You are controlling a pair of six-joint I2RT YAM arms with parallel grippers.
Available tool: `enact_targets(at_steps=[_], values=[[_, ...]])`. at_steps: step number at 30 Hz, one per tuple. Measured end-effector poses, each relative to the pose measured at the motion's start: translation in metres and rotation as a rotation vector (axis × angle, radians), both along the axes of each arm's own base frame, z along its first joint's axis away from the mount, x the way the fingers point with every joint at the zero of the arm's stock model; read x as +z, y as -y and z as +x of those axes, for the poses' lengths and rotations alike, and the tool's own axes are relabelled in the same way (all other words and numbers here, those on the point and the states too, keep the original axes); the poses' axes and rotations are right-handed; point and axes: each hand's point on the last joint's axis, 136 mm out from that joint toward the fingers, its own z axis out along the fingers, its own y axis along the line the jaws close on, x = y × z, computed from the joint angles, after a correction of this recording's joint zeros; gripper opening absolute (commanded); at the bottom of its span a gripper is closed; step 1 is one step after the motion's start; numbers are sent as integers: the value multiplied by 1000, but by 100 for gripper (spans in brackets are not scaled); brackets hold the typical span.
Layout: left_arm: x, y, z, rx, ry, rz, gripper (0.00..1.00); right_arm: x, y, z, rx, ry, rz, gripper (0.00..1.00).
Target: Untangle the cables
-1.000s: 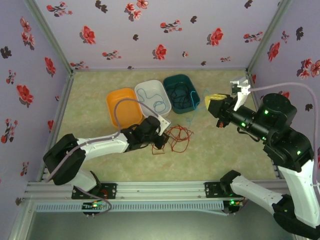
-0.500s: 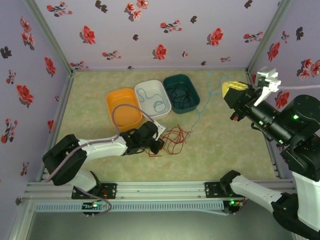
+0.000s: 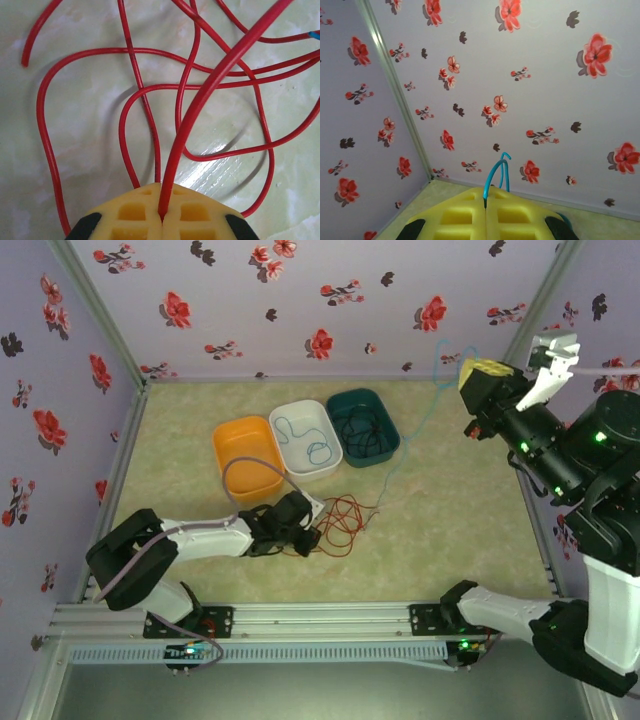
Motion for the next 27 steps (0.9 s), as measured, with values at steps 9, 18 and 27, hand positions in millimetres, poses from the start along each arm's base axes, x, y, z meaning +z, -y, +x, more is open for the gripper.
enact_targets(at_steps=[9,18,27], values=[[-5,-4,-2,3,-9,9,0,10,13,7,-91,22,-13,0],[-7,-5,-4,3,-12,14,0,42,35,4,-193,127,-3,0],[-11,-9,-4,14,-16,23,0,81,32,17,-239,232,8,0]])
